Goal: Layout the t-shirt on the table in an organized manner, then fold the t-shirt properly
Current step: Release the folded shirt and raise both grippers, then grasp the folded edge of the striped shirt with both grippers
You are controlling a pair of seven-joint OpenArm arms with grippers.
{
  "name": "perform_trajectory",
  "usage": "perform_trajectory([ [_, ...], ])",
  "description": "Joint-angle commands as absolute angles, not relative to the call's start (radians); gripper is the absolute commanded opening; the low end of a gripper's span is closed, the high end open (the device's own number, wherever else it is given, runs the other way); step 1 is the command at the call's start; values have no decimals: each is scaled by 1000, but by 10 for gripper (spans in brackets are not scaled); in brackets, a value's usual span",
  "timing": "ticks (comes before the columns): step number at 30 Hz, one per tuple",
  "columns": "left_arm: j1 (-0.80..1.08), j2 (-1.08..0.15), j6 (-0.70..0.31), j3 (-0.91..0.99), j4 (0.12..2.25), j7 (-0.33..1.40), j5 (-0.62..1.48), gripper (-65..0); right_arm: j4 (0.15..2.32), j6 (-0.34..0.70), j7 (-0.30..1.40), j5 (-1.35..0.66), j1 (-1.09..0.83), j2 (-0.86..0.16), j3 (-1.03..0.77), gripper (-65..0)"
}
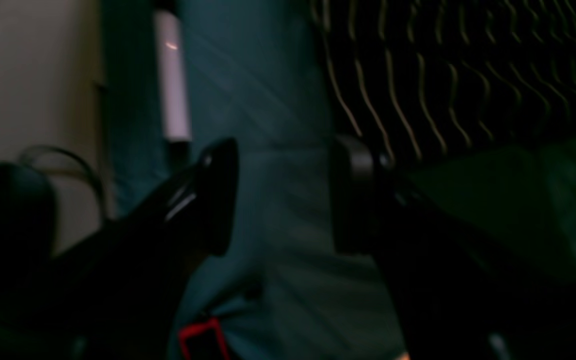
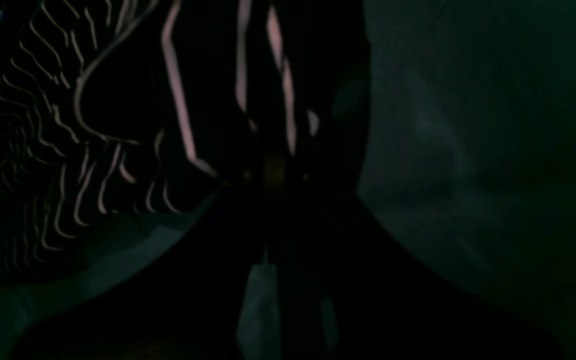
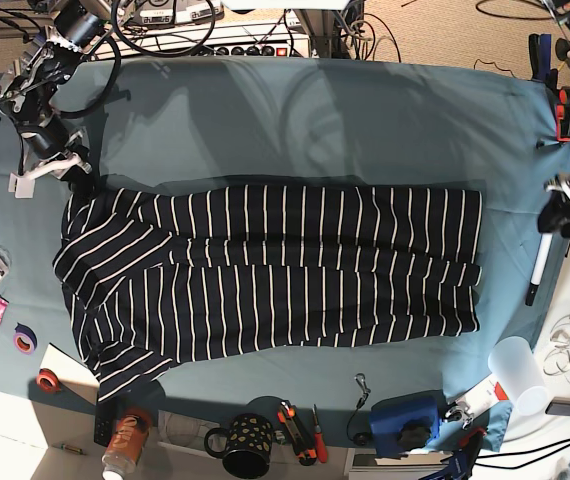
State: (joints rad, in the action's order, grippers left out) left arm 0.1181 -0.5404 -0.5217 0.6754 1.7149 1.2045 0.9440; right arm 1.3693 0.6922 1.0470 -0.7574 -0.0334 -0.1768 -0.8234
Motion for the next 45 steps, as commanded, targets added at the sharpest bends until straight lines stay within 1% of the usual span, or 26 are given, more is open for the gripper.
perform_trajectory([
  [1,123,-562,-525,683,1731,1190,991,-350,1409,698,1025,-785,-20,-194,-837,-650],
  [4,168,-558,-526,682,1731,1190,1075,-350,1464,698,1028,-784,-20,-194,-875,-650],
  [7,189,-517,-572,674,1731,1190,1114,-350,1479,698,1050,-784,-20,-195,-892,-650],
  [11,185,-444,-579,599,1731,1179,1094,-349,1479,698,1077,-785,-22,-194,-888,-650],
  [13,185,-429,-537,529,1731,1104,995,-349,1479,698,1077,-785,-22,-194,-888,-650],
  [15,184,-429,-437,458,1730,1001,858,-349,1479,698,1077,-785,-22,-194,-888,-650],
  [17,168,-425,-364,420,1730,968,755,-349,1479,698,1085,-784,-23,-194,-889,-650],
  [24,91,-391,-310,413,1724,1000,704,-349,1479,698,1115,-784,-22,-197,-888,-650],
  [29,65,-390,-313,413,1618,1055,763,-349,1479,698,1118,-785,-22,-205,-889,-650],
  [34,36,-378,-387,413,1487,1077,885,-349,1479,698,1118,-785,-22,-221,-889,-650],
  [39,1,-359,-393,413,1415,1077,915,-350,1479,698,1126,-784,-22,-228,-889,-650],
  [40,-1,-357,-391,413,1412,1077,917,-360,1479,698,1127,-785,-22,-228,-889,-650],
  [41,-1,-356,-389,413,1412,1077,916,-385,1479,698,1127,-785,-22,-228,-889,-650],
  [42,0,-356,-385,413,1412,1077,913,-426,1479,698,1130,-785,-22,-228,-889,-650],
  [43,0,-357,-384,413,1412,1078,904,-485,1479,698,1131,-785,-22,-228,-889,-650],
  [45,0,-357,-379,413,1413,1085,873,-644,1479,698,1134,-785,-23,-228,-889,-650],
])
